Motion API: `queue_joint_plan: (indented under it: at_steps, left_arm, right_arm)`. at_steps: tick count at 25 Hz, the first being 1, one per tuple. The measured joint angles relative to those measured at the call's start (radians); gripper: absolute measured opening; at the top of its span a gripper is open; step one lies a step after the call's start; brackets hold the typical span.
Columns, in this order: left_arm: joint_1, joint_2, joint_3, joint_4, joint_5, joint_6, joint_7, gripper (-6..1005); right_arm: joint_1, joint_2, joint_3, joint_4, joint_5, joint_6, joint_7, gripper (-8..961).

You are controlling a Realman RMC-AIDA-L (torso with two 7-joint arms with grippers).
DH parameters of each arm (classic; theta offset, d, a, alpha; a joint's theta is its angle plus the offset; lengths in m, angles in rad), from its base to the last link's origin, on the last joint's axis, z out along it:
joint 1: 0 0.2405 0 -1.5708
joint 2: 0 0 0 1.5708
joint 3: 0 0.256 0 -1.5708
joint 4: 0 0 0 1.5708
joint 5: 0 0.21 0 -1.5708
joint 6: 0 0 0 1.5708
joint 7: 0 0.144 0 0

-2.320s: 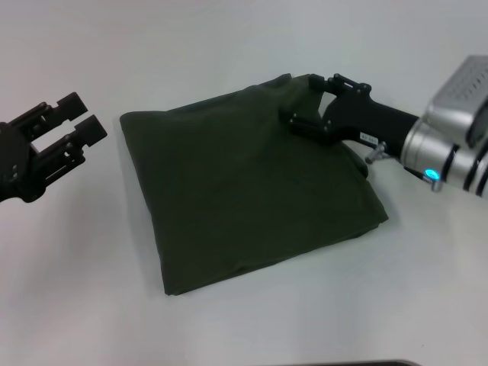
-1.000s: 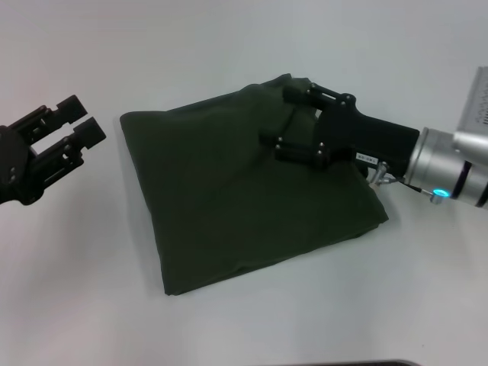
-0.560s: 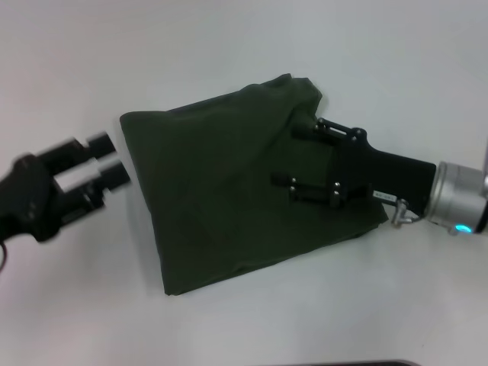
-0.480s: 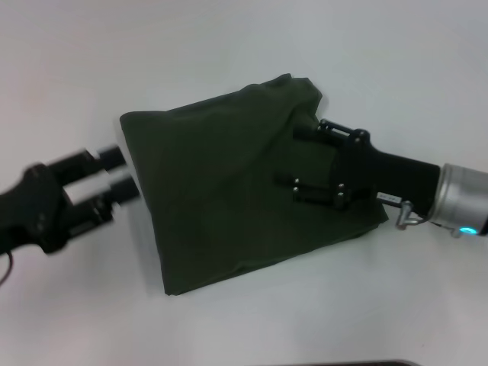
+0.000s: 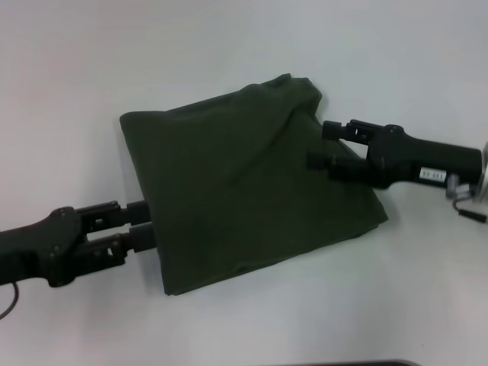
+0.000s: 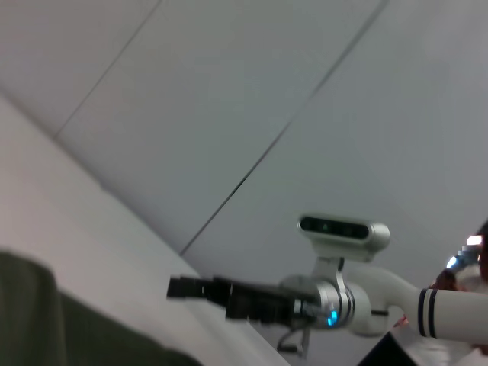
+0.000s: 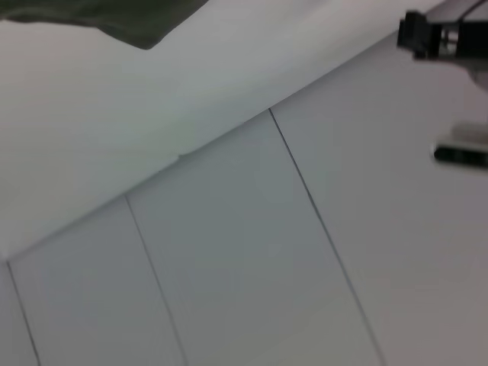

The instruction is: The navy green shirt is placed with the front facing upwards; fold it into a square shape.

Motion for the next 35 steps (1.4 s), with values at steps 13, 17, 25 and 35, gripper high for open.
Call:
queue_joint_plan:
  at_steps: [13, 17, 25, 35]
  left_arm:
    - [-0.069, 0.043, 0.007, -0.022, 0.053, -0.005, -0.603, 580]
    - [-0.098, 0.044, 0.012, -0.024, 0.062, -0.007, -0.665, 580]
    - [-0.256, 0.018, 0.054, -0.101, 0.065, -0.09, -0.792, 580]
    - [-0.38, 0.005, 0.122, -0.191, 0.103, -0.282, -0.85, 581]
  right_arm:
    - [0.244, -0.027, 0.005, -0.178, -0.384, 0.012, 0.762, 835]
    - [0.339, -0.028, 0.005, -0.179, -0.492, -0.041, 0.882, 835]
    - [0.466, -0.029, 0.014, -0.276, -0.63, -0.167, 1.018, 835]
    - [0.518, 0.0, -0.002, -0.29, -0.597, -0.177, 1.087, 836]
